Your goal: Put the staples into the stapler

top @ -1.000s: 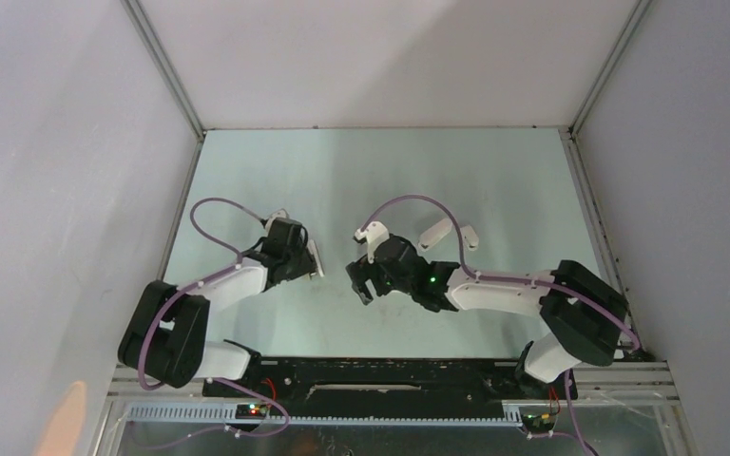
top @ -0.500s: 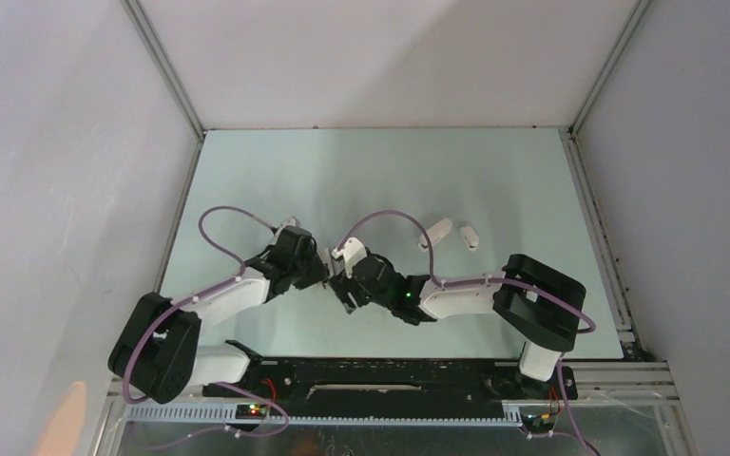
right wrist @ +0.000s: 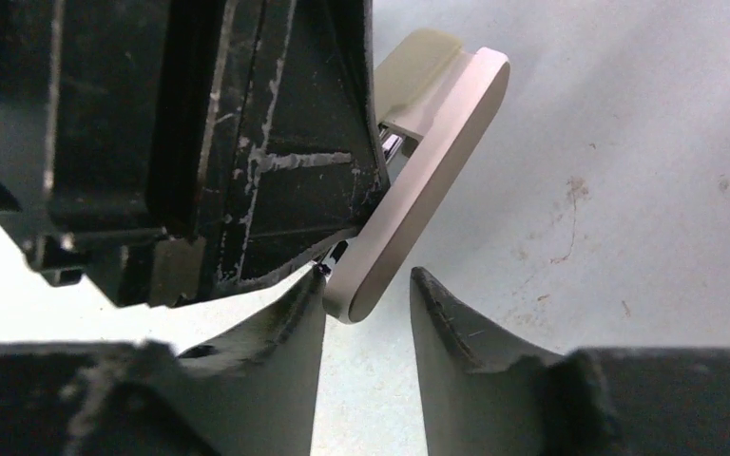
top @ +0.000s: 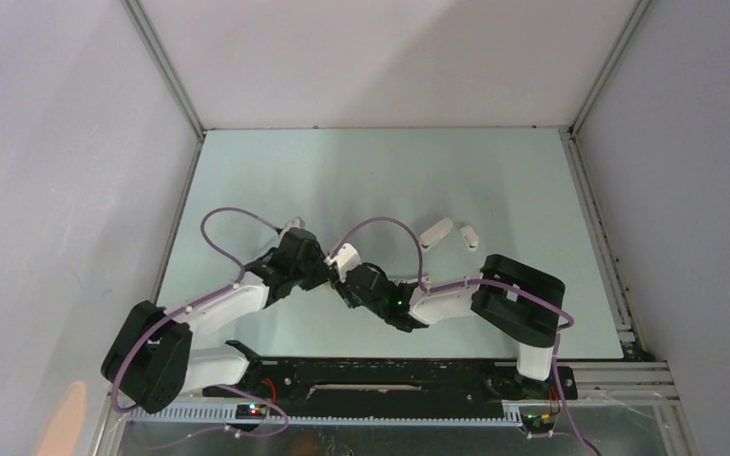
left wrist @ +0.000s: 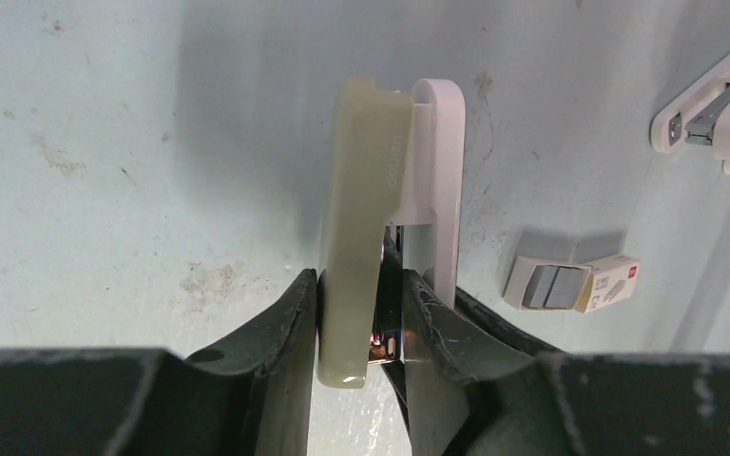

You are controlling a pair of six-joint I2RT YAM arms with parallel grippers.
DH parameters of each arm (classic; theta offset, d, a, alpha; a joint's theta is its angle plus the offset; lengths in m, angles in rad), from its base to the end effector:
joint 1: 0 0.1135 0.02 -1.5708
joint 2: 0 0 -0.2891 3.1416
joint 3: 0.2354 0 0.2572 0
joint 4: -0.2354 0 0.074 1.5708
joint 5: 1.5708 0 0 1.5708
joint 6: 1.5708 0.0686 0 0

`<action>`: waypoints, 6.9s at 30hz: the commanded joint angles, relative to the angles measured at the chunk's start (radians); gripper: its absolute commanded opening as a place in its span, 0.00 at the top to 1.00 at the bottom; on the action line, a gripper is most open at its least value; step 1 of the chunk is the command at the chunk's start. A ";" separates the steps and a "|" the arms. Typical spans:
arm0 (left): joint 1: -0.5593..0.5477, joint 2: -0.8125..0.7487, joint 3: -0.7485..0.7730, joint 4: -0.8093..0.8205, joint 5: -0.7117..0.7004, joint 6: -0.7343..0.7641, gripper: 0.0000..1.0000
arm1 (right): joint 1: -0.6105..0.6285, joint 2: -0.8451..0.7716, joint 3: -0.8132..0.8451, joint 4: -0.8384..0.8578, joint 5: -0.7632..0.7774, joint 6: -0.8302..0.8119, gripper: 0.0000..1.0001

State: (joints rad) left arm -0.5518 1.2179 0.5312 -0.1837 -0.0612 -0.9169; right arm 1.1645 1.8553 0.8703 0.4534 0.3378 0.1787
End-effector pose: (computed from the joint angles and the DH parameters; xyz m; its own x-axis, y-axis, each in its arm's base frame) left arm 0.2094 -0.1240 0.1637 -0.7847 -0.4472 -0.4292 -0.2189 0.8477 -0.4831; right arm 0.1825 0.3667 0.1454 -0.3311 -0.3453 -0.8781 -0.7062 0.7080 -0.0121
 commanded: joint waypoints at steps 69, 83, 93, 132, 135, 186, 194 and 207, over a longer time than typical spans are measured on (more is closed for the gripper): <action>-0.609 -0.082 0.448 -0.202 -0.008 1.660 0.61 | -0.516 -0.614 0.033 -0.661 -1.051 0.356 1.00; -0.440 -0.359 0.336 -0.131 0.191 1.468 0.95 | -0.766 -0.761 -0.094 -0.574 -1.300 0.344 1.00; -0.240 -0.667 0.052 0.249 0.278 1.073 0.99 | -0.909 -0.866 -0.246 -0.119 -1.523 0.649 1.00; -0.162 -0.426 0.397 -0.238 0.465 1.309 1.00 | -0.571 -0.944 -0.100 -0.536 -0.960 -0.062 0.16; -0.162 -0.395 0.436 -0.320 0.540 1.355 1.00 | -0.461 -0.951 -0.100 -0.512 -0.903 -0.253 0.16; 0.202 -0.475 0.312 -0.024 -0.156 0.875 0.00 | -0.423 -0.008 0.293 -0.393 -0.338 -0.244 0.94; 0.235 -0.416 0.350 -0.069 -0.182 0.818 0.00 | -0.435 0.089 0.293 -0.326 -0.324 -0.155 0.79; 0.263 -0.316 0.428 -0.192 -0.232 0.760 0.00 | -0.434 -0.068 0.221 -0.392 -0.301 -0.112 0.35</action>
State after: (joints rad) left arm -0.3027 0.8597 0.8822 -0.3119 -0.2554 -0.1062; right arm 0.7334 1.9247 1.1198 0.0555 0.0071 0.0353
